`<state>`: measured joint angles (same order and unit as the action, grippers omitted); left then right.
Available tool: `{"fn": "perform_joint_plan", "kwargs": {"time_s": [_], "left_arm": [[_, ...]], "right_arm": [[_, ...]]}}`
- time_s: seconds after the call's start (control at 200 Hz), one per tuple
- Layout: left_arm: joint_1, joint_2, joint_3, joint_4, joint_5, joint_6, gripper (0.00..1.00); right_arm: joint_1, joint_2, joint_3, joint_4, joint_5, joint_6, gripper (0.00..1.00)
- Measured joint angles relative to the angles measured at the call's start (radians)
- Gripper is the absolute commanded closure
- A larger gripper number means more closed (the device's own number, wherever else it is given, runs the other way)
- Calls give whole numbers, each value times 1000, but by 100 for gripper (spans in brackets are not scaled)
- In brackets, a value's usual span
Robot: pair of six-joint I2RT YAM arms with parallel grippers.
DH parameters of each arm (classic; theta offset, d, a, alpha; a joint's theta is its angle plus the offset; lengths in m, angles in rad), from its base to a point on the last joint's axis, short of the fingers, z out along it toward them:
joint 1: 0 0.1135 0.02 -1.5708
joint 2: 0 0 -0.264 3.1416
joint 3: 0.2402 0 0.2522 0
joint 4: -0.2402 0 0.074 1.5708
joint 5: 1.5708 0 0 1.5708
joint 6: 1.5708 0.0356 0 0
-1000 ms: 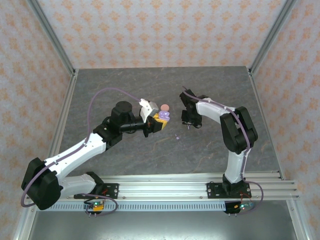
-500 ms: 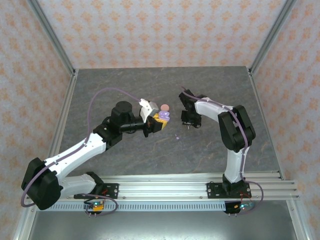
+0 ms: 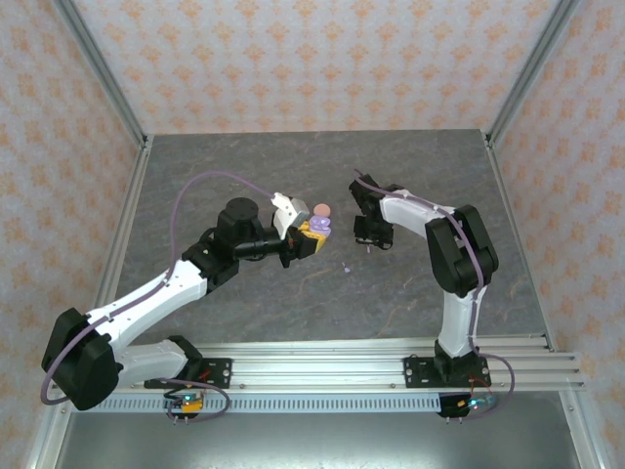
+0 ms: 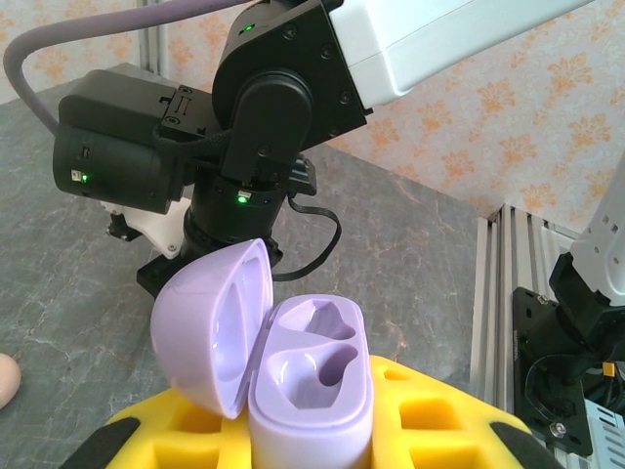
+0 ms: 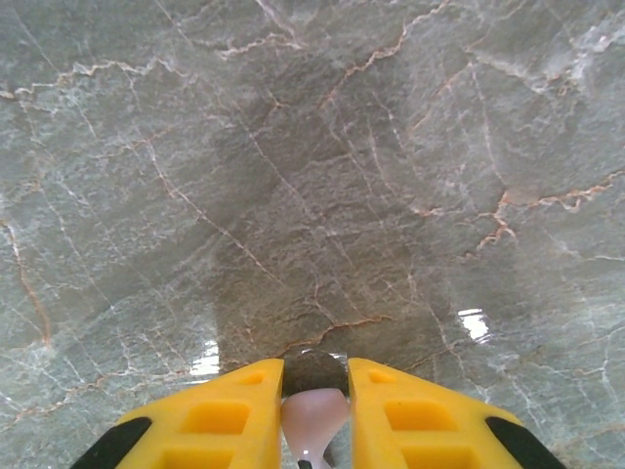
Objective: Insert the wireless bluetooth earbuds into the charging case
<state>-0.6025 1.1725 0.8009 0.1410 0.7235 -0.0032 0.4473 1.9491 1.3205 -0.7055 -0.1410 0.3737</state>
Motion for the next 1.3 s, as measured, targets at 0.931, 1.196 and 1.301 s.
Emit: {"fn": "perform_joint_plan", "kwargs": {"time_s": [0.931,1.196,1.301], "left_arm": [[27,100,-131,194,-105,-120,86],[27,130,-187,367,-116,-138,87],[27,154,-195,422,-124,-138,87]], "right_arm": [[-34,-422,-264,320,-277,53,79],[-34,-509,-282,430,-401,77,79],[-28,-533,-293,461,-434,83,79]]}}
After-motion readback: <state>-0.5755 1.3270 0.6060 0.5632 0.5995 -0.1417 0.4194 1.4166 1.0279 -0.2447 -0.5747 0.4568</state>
